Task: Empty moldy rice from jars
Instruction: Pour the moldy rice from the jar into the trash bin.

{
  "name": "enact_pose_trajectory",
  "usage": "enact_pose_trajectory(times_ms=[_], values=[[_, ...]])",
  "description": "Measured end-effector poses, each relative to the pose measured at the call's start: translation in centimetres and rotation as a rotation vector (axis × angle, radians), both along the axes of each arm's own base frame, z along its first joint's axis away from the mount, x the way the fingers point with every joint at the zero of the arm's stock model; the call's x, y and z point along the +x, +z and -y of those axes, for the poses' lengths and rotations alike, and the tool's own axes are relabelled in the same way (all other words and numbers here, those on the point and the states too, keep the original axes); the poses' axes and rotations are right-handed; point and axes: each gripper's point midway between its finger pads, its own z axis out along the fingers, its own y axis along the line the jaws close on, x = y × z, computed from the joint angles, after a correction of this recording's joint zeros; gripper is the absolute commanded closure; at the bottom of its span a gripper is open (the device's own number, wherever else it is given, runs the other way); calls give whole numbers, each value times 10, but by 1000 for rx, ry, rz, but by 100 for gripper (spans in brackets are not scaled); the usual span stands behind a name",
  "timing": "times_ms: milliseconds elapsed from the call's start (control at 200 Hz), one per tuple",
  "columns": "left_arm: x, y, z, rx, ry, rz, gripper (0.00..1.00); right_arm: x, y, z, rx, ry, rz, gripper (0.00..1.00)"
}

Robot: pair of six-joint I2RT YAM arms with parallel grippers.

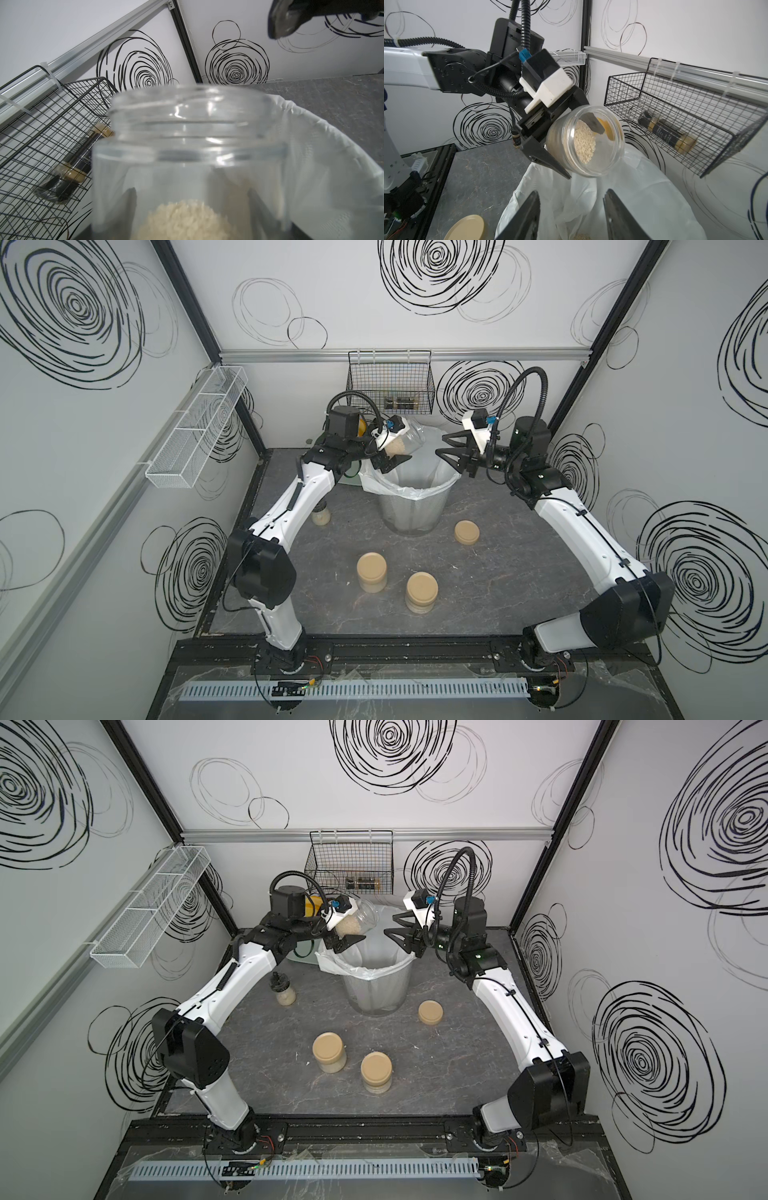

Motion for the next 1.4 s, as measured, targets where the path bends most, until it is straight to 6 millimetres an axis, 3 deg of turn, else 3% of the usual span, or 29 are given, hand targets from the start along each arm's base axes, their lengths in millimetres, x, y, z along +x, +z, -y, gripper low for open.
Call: enact_pose_trajectory(times_ms=[300, 600, 735, 881, 1076, 1396], values=[[-7, -11, 14, 32, -43, 0, 39, -8, 1, -37, -42, 120, 23, 48], [-14, -13, 25, 55, -59, 14, 39, -17, -6, -54, -90, 153, 30, 48], [-19, -14, 21, 64, -45, 15, 38, -19, -6, -56, -103, 130, 40, 48], [-30, -14, 16, 65, -38, 23, 38, -22, 0, -44, -109, 62, 60, 48], [-41, 5, 15, 45, -44, 72, 38, -18, 9, -30, -101, 1, 71, 48], [-50, 13, 27, 76, -46, 132, 37, -19, -11, -42, -118, 65, -11, 53]])
